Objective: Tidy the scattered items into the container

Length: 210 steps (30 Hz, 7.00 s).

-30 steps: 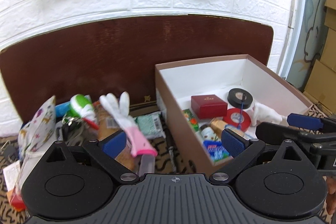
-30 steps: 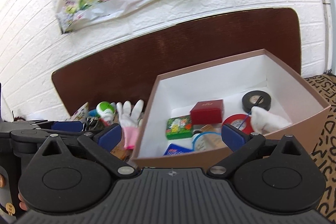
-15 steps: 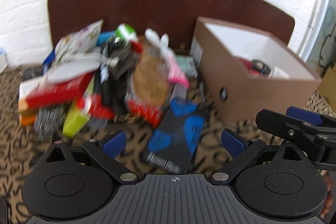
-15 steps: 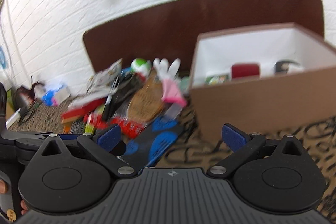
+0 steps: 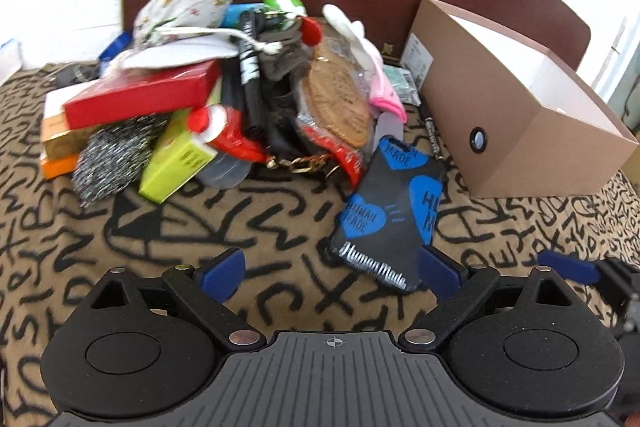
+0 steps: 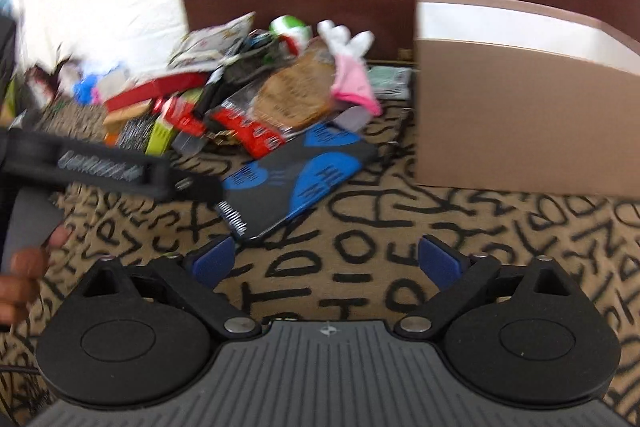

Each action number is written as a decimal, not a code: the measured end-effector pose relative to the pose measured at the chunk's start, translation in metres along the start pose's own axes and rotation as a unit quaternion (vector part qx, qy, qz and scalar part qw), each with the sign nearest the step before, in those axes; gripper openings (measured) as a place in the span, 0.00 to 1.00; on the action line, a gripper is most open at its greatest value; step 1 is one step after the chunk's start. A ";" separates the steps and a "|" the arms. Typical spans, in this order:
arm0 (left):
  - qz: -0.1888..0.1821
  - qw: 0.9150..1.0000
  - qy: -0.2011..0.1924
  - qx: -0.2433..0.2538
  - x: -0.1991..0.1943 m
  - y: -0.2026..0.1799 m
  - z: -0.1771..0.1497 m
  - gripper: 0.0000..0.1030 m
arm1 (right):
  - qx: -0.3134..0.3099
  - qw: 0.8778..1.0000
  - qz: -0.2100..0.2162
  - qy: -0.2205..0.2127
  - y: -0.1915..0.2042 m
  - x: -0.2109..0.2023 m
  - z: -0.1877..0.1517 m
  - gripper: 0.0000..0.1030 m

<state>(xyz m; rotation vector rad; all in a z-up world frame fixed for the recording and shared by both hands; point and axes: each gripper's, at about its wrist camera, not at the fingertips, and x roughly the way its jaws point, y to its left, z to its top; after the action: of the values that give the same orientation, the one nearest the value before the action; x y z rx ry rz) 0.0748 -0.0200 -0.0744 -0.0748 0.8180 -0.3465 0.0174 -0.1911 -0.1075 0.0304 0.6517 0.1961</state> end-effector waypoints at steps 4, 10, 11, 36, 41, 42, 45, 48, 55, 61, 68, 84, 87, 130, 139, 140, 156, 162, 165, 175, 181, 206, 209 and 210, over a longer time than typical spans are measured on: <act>-0.011 1.000 0.018 0.014 0.023 -0.008 0.009 0.89 | -0.046 0.999 0.008 0.013 0.014 0.018 0.002 0.82; -0.003 0.998 0.033 0.044 0.045 -0.014 0.017 0.87 | -0.061 0.997 0.029 0.021 0.023 0.038 0.009 0.75; -0.004 0.998 0.033 0.049 0.047 -0.016 0.018 0.85 | -0.066 0.997 0.031 0.021 0.024 0.040 0.010 0.73; -0.027 0.997 0.045 0.061 -0.013 0.006 -0.028 0.62 | -0.140 0.985 0.101 0.007 0.076 0.000 -0.005 0.57; -0.043 0.997 0.035 0.061 0.002 -0.004 -0.010 0.74 | -0.119 0.991 0.060 0.012 0.046 0.002 0.000 0.66; -0.048 0.996 0.037 0.064 0.008 -0.008 -0.007 0.74 | -0.116 0.991 0.062 0.018 0.042 0.006 -0.001 0.66; -0.050 0.995 0.049 0.073 0.027 -0.016 0.000 0.74 | -0.114 0.991 0.062 0.031 0.038 0.020 -0.004 0.63; -0.052 0.993 0.050 0.090 0.034 -0.023 0.007 0.71 | -0.104 0.992 0.073 0.024 0.035 0.028 -0.003 0.61; -0.060 0.991 0.049 0.113 0.024 -0.023 0.004 0.52 | -0.144 0.983 0.108 0.019 0.056 0.012 -0.001 0.47; -0.040 0.992 0.048 0.110 0.002 -0.008 -0.012 0.52 | -0.169 0.976 0.133 0.023 0.081 0.007 -0.008 0.48; -0.063 0.995 0.057 0.059 0.008 0.007 0.001 0.70 | -0.147 0.987 0.063 0.003 0.050 -0.006 -0.003 0.68; -0.051 0.991 0.051 0.115 0.005 -0.023 -0.008 0.46 | -0.179 0.975 0.130 0.018 0.069 -0.002 -0.010 0.70; -0.038 0.990 0.054 0.128 -0.010 -0.015 -0.022 0.40 | -0.202 0.966 0.161 0.017 0.083 -0.009 -0.015 0.70; -0.124 0.988 0.086 -0.024 -0.011 0.006 -0.035 0.64 | -0.098 0.991 0.088 0.004 -0.004 0.052 0.041 0.73; -0.087 0.993 0.076 -0.025 -0.018 0.017 -0.034 0.67 | -0.091 0.989 0.110 0.031 0.000 -0.005 -0.011 0.75; -0.085 0.993 0.077 -0.021 -0.019 0.017 -0.033 0.67 | -0.108 0.987 0.113 0.039 0.001 -0.008 -0.017 0.75; -0.041 0.993 0.069 0.084 -0.008 -0.012 -0.034 0.75 | -0.182 0.978 0.099 0.028 0.005 -0.007 -0.018 0.74; -0.034 0.990 0.056 0.121 -0.001 -0.024 -0.038 0.73 | -0.130 0.985 0.101 0.043 0.000 0.003 -0.015 0.80; -0.022 0.991 0.055 0.118 -0.002 -0.027 -0.035 0.71 | -0.137 0.986 0.086 0.042 0.006 -0.001 -0.016 0.78; -0.017 0.993 0.048 0.107 -0.019 -0.028 -0.033 0.68 | -0.119 0.991 0.061 0.010 0.000 -0.021 -0.003 0.60; -0.029 0.996 0.026 0.081 -0.032 -0.028 -0.018 0.67 | -0.124 0.991 0.050 -0.017 0.000 -0.035 0.004 0.60; -0.067 0.980 -0.108 0.156 -0.055 -0.134 0.100 0.68 | -0.092 0.976 -0.100 -0.168 -0.069 -0.079 0.098 0.60; -0.066 0.977 -0.113 0.168 -0.042 -0.150 0.113 0.68 | -0.080 0.975 -0.112 -0.174 -0.087 -0.074 0.107 0.60; -0.067 0.977 -0.113 0.170 -0.037 -0.156 0.117 0.68 | -0.077 0.975 -0.116 -0.174 -0.094 -0.074 0.108 0.60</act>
<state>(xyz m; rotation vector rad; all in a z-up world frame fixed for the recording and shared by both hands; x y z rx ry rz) 0.0936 -0.1619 0.0626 0.1500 0.5205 -0.5895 0.0412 -0.2937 0.0142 -0.1584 0.2841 0.0127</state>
